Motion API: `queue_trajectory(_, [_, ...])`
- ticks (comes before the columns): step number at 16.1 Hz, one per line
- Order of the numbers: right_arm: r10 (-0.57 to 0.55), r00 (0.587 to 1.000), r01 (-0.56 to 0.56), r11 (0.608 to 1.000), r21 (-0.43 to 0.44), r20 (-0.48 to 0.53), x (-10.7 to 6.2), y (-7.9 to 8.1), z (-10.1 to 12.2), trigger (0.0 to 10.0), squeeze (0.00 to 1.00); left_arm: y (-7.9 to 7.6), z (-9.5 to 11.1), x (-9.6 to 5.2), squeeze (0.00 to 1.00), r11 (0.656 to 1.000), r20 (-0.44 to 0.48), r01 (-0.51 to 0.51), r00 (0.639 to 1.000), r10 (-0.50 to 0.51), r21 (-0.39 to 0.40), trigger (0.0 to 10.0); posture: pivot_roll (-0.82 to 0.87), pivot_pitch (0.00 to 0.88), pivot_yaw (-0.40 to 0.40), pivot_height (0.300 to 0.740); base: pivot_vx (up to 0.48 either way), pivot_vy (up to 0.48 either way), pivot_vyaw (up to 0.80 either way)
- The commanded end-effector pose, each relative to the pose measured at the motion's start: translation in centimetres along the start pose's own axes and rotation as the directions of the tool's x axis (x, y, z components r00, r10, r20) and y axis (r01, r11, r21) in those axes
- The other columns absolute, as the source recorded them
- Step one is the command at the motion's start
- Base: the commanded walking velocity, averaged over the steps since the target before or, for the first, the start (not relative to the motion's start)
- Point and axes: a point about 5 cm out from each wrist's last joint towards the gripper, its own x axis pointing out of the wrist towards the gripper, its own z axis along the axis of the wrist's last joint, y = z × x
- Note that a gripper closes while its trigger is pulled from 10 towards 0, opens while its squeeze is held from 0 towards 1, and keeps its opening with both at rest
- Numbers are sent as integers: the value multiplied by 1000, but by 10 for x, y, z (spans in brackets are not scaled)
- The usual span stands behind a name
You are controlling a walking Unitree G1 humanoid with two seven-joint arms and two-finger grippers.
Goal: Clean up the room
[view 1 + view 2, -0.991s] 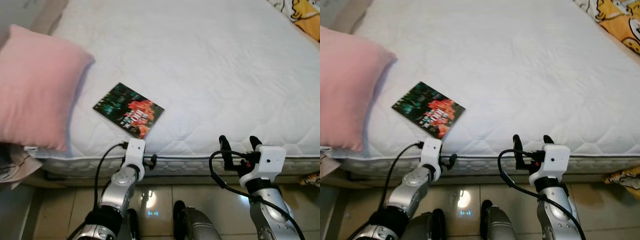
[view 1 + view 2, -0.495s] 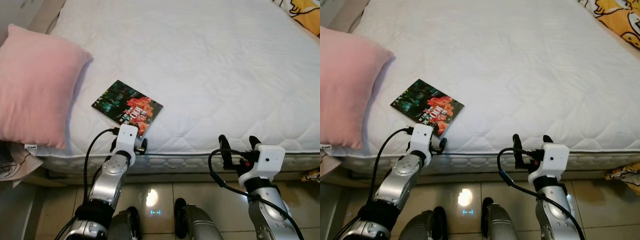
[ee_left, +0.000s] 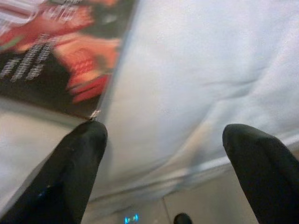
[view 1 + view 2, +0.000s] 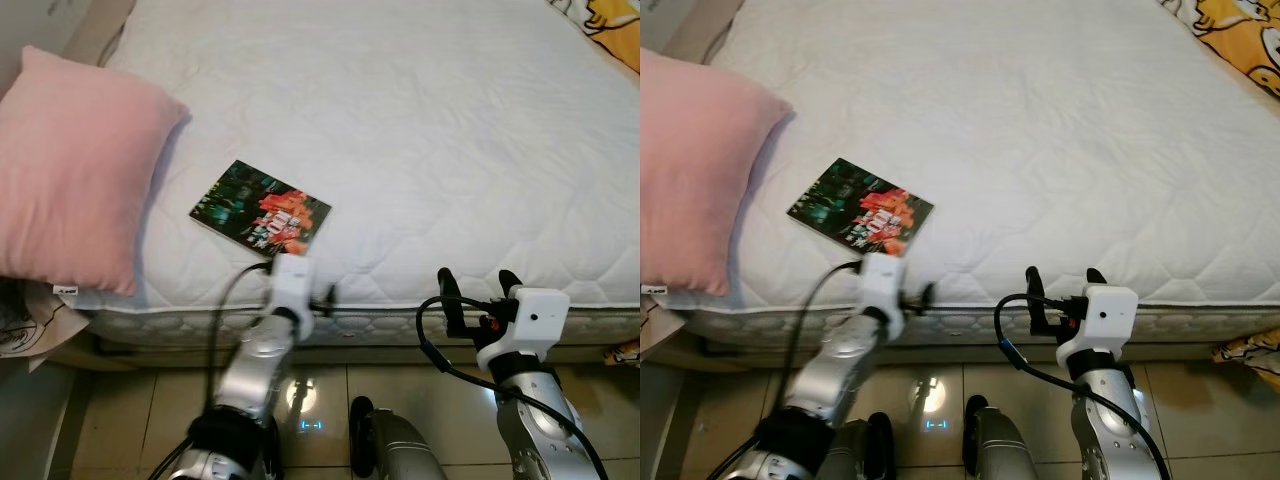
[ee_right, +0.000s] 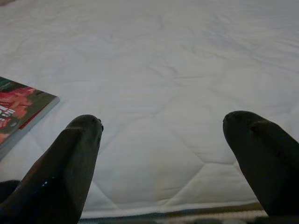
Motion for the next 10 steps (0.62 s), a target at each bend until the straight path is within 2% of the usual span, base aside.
queue_trajectory(1, [-19, 999, 19, 1000, -3, -26, -3, -4, -5, 10000, 161, -23, 13, 2, 0, 997, 49, 69, 997, -67, -43, 10000, -135, 241, 2, 736, 0, 0, 0])
queue_trajectory(3, [-19, 1000, 19, 1000, -4, -25, -1, -4, -5, 10000, 157, -40, 26, 5, 0, 989, 79, 125, 990, -118, -79, 10000, -136, 235, 5, 736, 0, 0, 0])
queue_trajectory(4, [-20, 1000, 20, 1000, -7, -22, 0, -3, -5, 10000, 157, -59, 38, 8, 0, 976, 108, 190, 978, -179, -108, 10000, -140, 230, 7, 736, 0, 0, 0])
queue_trajectory(7, [-26, 1000, 25, 1000, -10, -18, 2, -5, -6, 10000, 161, -78, 49, 8, 0, 946, 123, 264, 962, -244, -189, 10000, -137, 221, 18, 736, 0, 0, 0])
queue_trajectory(10, [-28, 999, 28, 1000, -12, -18, 5, -4, -8, 10000, 161, -96, 53, 5, 0, 920, 116, 334, 941, -317, -203, 10000, -141, 206, 23, 736, 0, 0, 0])
